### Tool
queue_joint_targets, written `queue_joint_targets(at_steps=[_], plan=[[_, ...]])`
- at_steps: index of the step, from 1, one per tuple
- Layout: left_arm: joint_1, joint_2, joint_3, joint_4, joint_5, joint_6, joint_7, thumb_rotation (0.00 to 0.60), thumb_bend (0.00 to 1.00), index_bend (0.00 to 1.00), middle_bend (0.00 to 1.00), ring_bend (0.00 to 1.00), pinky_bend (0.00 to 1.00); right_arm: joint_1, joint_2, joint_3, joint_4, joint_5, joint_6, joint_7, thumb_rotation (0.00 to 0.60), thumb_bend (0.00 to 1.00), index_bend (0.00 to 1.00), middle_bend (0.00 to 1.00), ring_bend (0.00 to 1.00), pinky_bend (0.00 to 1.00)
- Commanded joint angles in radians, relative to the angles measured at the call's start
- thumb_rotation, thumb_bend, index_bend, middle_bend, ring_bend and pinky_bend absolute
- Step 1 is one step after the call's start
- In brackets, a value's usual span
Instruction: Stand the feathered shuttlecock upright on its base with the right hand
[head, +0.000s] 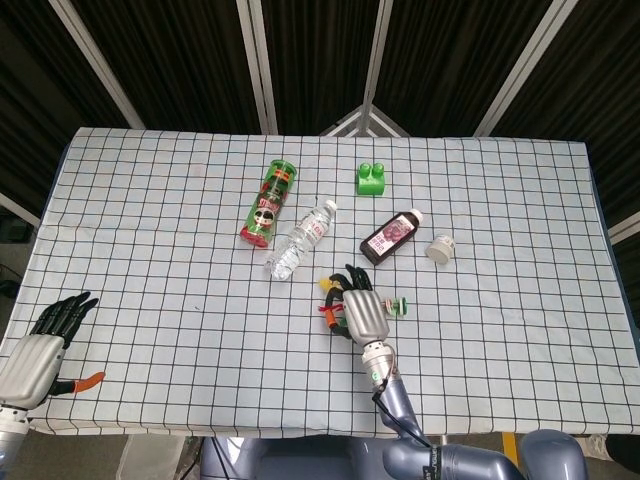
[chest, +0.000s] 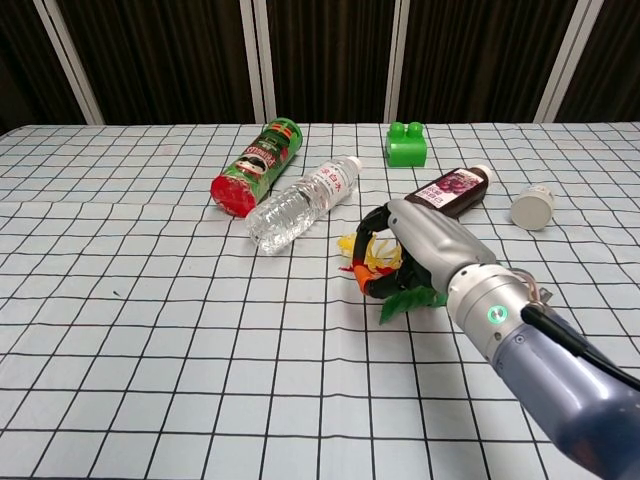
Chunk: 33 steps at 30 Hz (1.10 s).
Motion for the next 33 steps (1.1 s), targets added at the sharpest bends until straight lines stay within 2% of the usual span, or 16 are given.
queue_joint_targets(at_steps=[1,12,20,26,27,29,31,33], plan=[[0.001,0.0,0.0,0.001,0.001,0.002,0.001,0.6,0.0,0.0,0.0,0.0,0.0,-0.008,0.027,-0.002,-0.039,-0.017,0.02,-0.011,0.6,0.56,0.62,0.25,0.0,0.0],[0.002,-0.004,-0.001,0.007,-0.001,0.005,0.016,0.6,0.0,0.0,0.0,0.0,0.0,-0.066,0.21,0.03,-0.268,-0.076,0.149,-0.101,0.6,0.56,0.62,0.25,0.0,0.0],[0.01,-0.006,0.008,0.0,-0.004,0.003,0.052,0.6,0.0,0.0,0.0,0.0,0.0,-0.144,0.354,0.056,-0.387,-0.024,0.214,-0.127,0.6,0.56,0.62,0.25,0.0,0.0],[0.008,-0.007,0.007,-0.005,-0.012,-0.005,0.061,0.6,0.0,0.0,0.0,0.0,0.0,-0.187,0.419,0.055,-0.425,0.026,0.23,-0.131,0.6,0.56,0.6,0.25,0.0,0.0],[0.007,-0.008,0.007,-0.006,-0.012,-0.006,0.063,0.6,0.0,0.0,0.0,0.0,0.0,-0.191,0.426,0.054,-0.428,0.031,0.231,-0.13,0.6,0.56,0.58,0.25,0.0,0.0],[0.007,-0.009,0.007,-0.007,-0.012,-0.007,0.067,0.6,0.0,0.0,0.0,0.0,0.0,-0.201,0.442,0.05,-0.435,0.041,0.231,-0.125,0.6,0.56,0.46,0.24,0.0,0.0],[0.007,-0.009,0.007,-0.007,-0.014,-0.008,0.07,0.6,0.0,0.0,0.0,0.0,0.0,-0.208,0.454,0.044,-0.439,0.044,0.233,-0.126,0.6,0.56,0.31,0.22,0.0,0.0],[0.007,-0.01,0.007,-0.008,-0.017,-0.01,0.073,0.6,0.0,0.0,0.0,0.0,0.0,-0.217,0.469,0.037,-0.445,0.045,0.239,-0.129,0.6,0.56,0.1,0.15,0.0,0.0]])
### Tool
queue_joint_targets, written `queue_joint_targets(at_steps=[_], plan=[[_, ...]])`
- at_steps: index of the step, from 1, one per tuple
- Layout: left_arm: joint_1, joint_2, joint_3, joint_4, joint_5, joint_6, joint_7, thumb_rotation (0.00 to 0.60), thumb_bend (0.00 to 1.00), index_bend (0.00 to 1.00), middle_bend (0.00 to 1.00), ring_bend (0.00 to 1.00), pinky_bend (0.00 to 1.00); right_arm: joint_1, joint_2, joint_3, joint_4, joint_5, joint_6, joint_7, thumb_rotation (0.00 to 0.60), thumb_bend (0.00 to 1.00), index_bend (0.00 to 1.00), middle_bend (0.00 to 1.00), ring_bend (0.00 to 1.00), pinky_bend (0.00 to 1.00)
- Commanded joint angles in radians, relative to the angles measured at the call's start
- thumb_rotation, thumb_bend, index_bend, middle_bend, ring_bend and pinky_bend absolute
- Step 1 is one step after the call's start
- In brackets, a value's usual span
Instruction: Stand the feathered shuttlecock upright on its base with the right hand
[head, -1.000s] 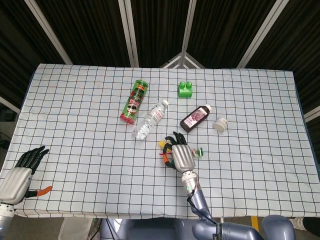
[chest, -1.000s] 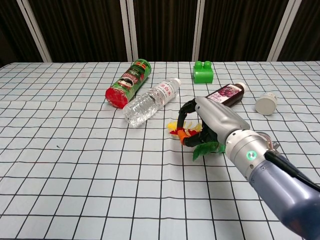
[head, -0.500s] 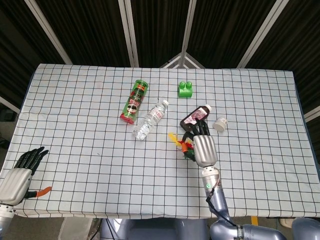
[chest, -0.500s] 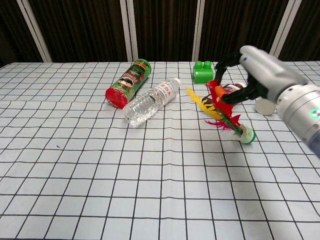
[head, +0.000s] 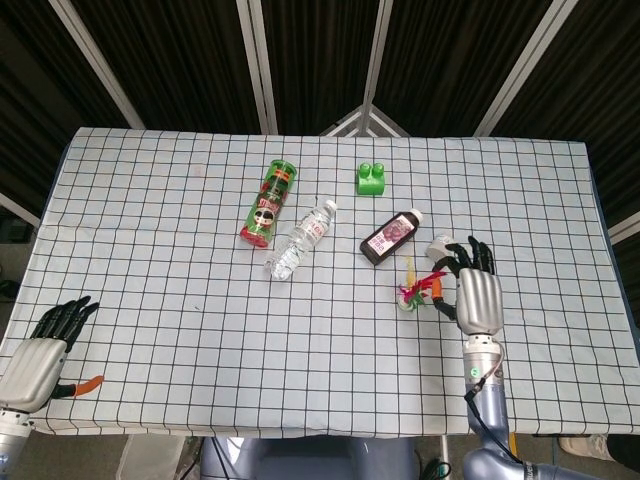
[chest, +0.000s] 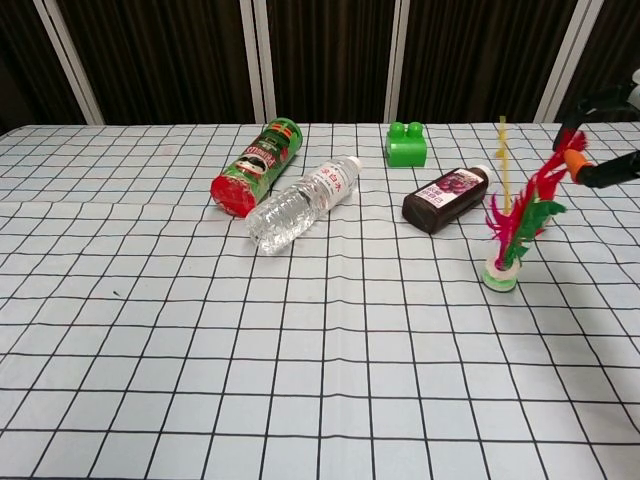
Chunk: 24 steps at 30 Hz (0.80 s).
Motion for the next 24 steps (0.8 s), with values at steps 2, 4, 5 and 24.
queue_joint_targets(at_steps=[2,4,5,24], plan=[[0.0,-0.001,-0.001,-0.001,-0.002,0.001,0.003,0.6,0.0,0.0,0.0,0.0,0.0,-0.015,0.025,-0.011,-0.02,0.004,0.01,-0.004,0.6,0.57,0.01,0.11,0.0,0.0],[0.001,-0.002,-0.002,0.0,-0.001,0.004,0.003,0.6,0.0,0.0,0.0,0.0,0.0,-0.022,0.043,-0.012,-0.039,0.001,0.015,-0.004,0.6,0.57,0.0,0.07,0.0,0.0],[0.002,-0.002,-0.002,0.0,0.0,0.004,0.003,0.6,0.0,0.0,0.0,0.0,0.0,-0.024,0.051,-0.013,-0.047,-0.001,0.017,-0.005,0.6,0.56,0.0,0.06,0.0,0.0],[0.01,-0.018,-0.011,0.026,0.014,0.039,0.024,0.6,0.0,0.0,0.0,0.0,0.0,-0.257,0.456,-0.297,-0.065,-0.3,0.104,0.128,0.6,0.42,0.0,0.0,0.0,0.0]])
